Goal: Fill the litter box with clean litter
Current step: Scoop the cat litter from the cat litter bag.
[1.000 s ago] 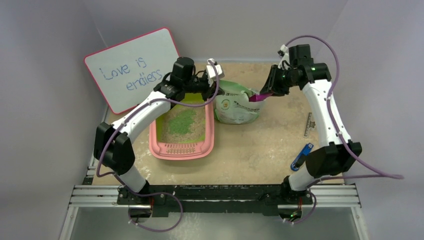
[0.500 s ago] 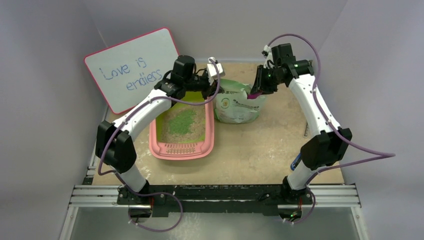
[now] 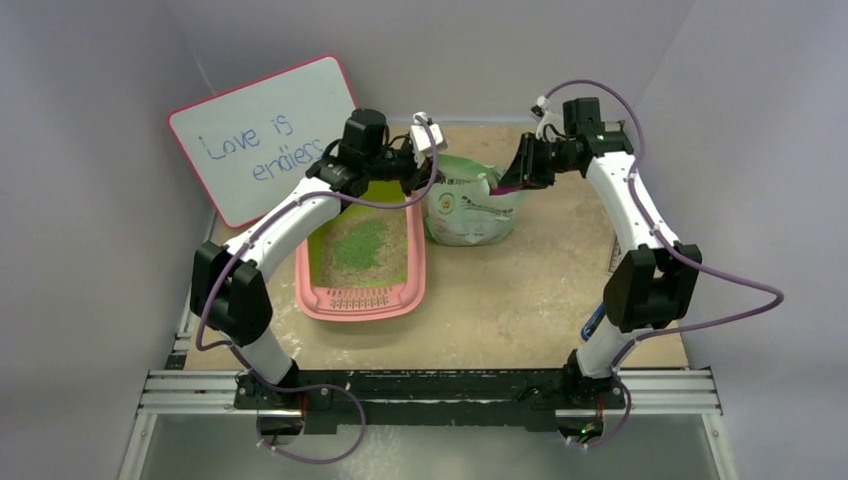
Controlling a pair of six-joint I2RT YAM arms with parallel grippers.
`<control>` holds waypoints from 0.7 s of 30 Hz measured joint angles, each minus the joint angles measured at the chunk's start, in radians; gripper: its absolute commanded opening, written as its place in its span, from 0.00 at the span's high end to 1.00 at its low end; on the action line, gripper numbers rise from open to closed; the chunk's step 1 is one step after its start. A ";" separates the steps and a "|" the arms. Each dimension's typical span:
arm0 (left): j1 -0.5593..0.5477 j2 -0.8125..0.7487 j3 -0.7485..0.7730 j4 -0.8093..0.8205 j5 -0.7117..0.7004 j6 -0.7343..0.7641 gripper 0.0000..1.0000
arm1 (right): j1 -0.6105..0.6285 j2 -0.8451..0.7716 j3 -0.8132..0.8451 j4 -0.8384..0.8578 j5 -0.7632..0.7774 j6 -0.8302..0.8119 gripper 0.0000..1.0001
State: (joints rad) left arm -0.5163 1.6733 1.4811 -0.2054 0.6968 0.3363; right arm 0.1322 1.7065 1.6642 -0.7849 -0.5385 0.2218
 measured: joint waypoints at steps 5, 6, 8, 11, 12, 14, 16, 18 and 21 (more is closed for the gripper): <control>0.001 0.000 0.000 0.002 -0.002 0.000 1.00 | -0.093 -0.010 -0.141 0.147 -0.194 0.055 1.00; 0.001 0.000 0.000 0.002 -0.001 0.000 1.00 | -0.106 -0.014 -0.171 0.182 -0.225 0.072 1.00; 0.000 0.000 0.000 0.002 -0.001 0.000 1.00 | -0.124 -0.023 -0.219 0.243 -0.271 0.103 1.00; 0.000 0.000 0.000 0.001 0.000 0.000 1.00 | -0.156 -0.053 -0.332 0.392 -0.343 0.193 1.00; 0.000 0.000 0.000 0.002 0.002 -0.001 1.00 | -0.167 -0.061 -0.365 0.438 -0.365 0.228 1.00; 0.000 0.000 0.000 0.002 0.003 -0.001 1.00 | -0.195 -0.077 -0.436 0.550 -0.423 0.318 1.00; 0.000 0.000 0.000 0.002 0.003 -0.002 1.00 | -0.219 -0.094 -0.509 0.688 -0.485 0.426 1.00; 0.000 0.000 0.000 0.002 0.003 -0.002 1.00 | -0.241 -0.120 -0.587 0.855 -0.549 0.560 1.00; 0.000 0.000 0.000 0.002 0.002 -0.003 1.00 | -0.273 -0.143 -0.700 1.151 -0.616 0.773 1.00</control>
State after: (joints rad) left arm -0.5167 1.6733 1.4811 -0.2035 0.6991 0.3336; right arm -0.1406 1.5635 0.9642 0.3664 -1.1545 0.9947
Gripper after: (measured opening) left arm 0.026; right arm 0.296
